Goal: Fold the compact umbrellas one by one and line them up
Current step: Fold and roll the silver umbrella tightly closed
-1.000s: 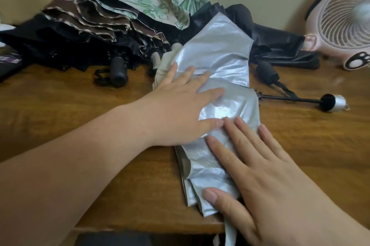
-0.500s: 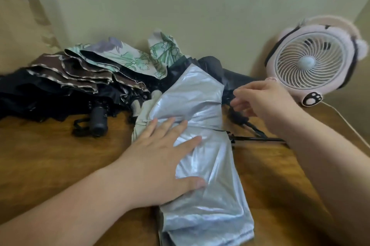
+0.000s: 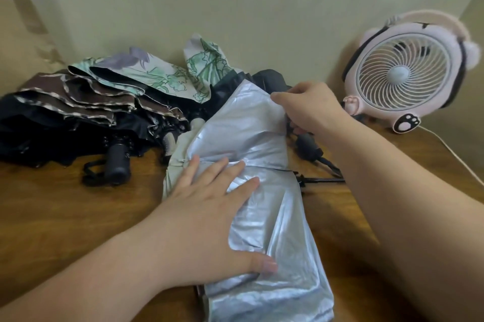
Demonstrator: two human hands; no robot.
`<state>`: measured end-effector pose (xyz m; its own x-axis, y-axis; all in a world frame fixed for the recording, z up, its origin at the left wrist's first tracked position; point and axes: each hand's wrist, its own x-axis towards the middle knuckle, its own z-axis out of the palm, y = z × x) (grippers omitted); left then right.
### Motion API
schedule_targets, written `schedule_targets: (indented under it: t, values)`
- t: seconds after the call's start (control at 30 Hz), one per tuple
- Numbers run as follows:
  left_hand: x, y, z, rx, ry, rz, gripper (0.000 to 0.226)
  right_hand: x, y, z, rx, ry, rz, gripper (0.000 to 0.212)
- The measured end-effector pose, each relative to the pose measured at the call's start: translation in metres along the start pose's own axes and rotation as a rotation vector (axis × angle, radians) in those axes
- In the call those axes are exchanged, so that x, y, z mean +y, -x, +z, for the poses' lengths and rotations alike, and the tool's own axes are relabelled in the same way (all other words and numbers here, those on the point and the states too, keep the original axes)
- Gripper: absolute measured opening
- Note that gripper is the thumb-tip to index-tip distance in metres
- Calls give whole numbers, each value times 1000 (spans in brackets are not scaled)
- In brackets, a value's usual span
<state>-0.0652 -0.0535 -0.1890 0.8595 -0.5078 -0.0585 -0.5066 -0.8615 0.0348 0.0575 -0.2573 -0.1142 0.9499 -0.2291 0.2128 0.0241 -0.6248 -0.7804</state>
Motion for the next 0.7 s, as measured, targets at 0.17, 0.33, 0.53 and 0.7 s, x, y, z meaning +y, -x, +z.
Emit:
schedule_targets:
  t: [0.17,0.33,0.53,0.7]
  values:
    - [-1,0,0,1,-5,4,120,1,5,2,-75,-64,46,28]
    - [-1,0,1,7,4,4,119,5,9,0,-46,-121,124,35]
    - [-1,1,0,13,24,8,117,4,8,-4,1,-236,133,29]
    - [-1,0,0,-3,-4,14,118,-6,13,-13,-68,-187,107,21]
